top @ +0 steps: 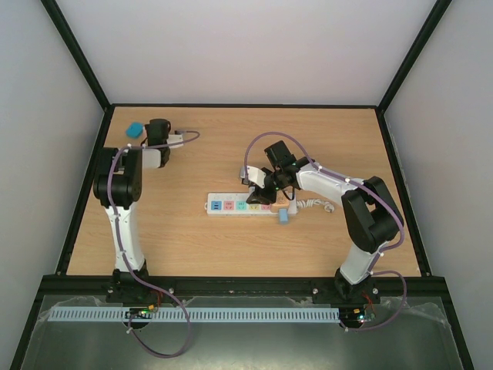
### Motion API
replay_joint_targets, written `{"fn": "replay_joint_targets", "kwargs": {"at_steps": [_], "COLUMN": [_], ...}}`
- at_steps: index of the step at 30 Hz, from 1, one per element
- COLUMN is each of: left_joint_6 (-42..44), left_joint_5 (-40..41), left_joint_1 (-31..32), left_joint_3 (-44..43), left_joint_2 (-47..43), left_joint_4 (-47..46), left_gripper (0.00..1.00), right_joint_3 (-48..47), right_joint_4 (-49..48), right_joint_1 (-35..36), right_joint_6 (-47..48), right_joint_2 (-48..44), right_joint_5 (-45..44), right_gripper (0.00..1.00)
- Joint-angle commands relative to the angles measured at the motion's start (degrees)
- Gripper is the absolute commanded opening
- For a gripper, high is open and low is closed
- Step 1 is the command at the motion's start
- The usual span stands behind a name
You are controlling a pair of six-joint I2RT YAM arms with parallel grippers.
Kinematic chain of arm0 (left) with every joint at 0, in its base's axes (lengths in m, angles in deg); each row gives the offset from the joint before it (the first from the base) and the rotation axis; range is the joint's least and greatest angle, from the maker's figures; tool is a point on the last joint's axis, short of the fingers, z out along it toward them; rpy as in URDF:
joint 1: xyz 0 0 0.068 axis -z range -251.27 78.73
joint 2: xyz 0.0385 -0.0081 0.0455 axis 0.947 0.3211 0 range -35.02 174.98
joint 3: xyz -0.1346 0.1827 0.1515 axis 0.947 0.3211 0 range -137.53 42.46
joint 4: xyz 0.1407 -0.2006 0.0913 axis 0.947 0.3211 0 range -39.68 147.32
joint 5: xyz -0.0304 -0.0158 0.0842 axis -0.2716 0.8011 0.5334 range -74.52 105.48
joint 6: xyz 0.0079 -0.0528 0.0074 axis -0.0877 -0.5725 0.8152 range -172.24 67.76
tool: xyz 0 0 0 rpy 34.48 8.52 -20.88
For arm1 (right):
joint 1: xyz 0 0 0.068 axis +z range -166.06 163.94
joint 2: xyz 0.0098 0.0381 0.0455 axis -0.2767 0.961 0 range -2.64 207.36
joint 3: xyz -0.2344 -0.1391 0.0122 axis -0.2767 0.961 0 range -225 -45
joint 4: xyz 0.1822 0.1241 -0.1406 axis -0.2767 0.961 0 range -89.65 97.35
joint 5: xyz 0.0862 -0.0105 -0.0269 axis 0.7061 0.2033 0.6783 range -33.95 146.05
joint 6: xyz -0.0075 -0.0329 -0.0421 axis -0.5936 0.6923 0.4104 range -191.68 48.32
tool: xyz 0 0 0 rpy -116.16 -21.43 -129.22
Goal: Pull the plug off the socket
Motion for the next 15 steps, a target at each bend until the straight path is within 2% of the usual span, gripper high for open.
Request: {"fn": "replay_joint_targets", "kwargs": {"at_steps": [1,7,15], "left_joint_6": [-3.22,-8.51,-18.59], "left_joint_5": [-1.71,-5.47,-15.18], "left_joint_1": [-0.35,-0.43,-1.05], "left_joint_3": [1.7,3.2,3.25], "left_joint_2": [-4.33,-8.51,-14.96], "left_joint_4": [3.04,10.05,21.67], "left_gripper": [0.84,0.88,0.91], "right_joint_3": [1.08,1.08,0.99], "right_joint_4": [0.17,0.17,-0.07], "right_joint_1": [1.44,1.57,2.12], "right_joint_6": [-0.96,-1.05,-1.42], "right_joint_2": [1.16,1.23,1.57], "right_joint_5": [-1.63,-1.28,-0.87], "right_gripper": [0.22,0.22,0.22]}}
